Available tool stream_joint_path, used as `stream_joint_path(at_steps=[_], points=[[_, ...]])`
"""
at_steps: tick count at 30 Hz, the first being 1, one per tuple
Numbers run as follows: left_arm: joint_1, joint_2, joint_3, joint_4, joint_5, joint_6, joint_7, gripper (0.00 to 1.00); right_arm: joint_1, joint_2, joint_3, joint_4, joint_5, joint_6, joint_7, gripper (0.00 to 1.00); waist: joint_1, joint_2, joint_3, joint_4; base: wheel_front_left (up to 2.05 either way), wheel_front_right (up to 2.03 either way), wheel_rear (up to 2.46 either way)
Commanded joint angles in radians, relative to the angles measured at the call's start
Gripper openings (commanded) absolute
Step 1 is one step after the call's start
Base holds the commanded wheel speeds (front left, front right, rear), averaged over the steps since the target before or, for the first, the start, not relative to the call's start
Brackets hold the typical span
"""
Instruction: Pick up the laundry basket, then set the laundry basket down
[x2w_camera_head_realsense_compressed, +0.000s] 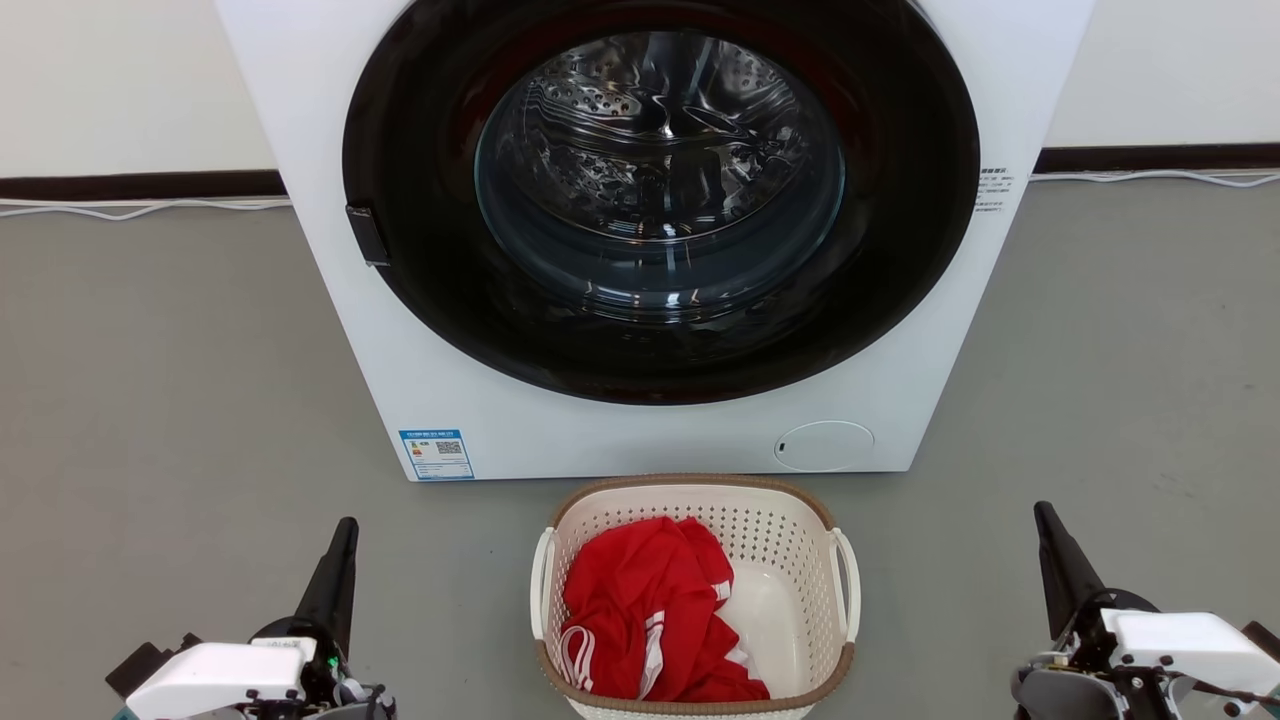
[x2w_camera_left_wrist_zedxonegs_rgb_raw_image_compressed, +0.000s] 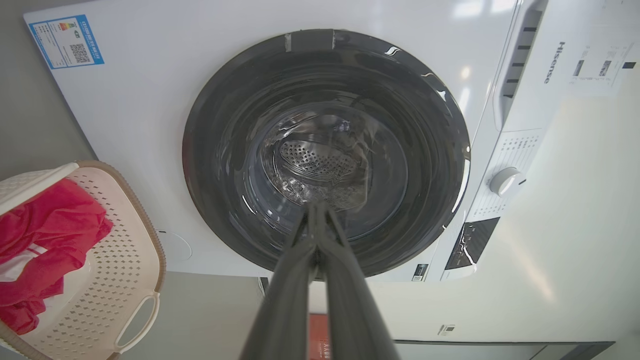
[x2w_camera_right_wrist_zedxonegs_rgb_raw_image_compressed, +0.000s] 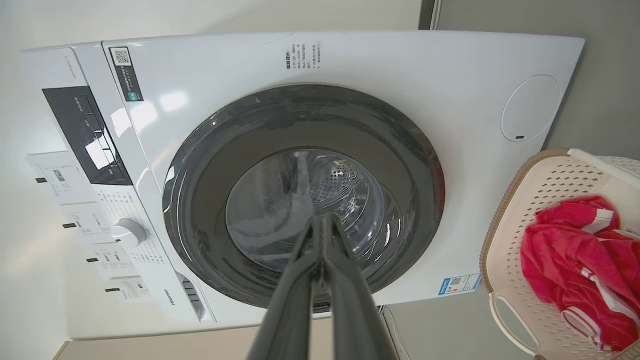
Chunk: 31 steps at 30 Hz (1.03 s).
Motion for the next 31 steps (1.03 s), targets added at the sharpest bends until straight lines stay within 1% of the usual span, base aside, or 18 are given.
stream_joint_path(at_steps=[1,31], points=[[-0.056,0.014,0.034,-0.034,-0.026,-0.014,0.010,0.00,-0.045,-0.010,0.018,-0.041,0.037,0.007,0.014,0.00,-0.0001,-0.0001,0.000,0.000,0.00,0.00,0.00],[-0.056,0.014,0.035,-0.034,-0.028,-0.015,0.010,0.00,-0.045,-0.010,0.018,-0.042,0.040,0.007,0.014,0.00,-0.0001,-0.0001,0.000,0.000,0.00,0.00,0.00]])
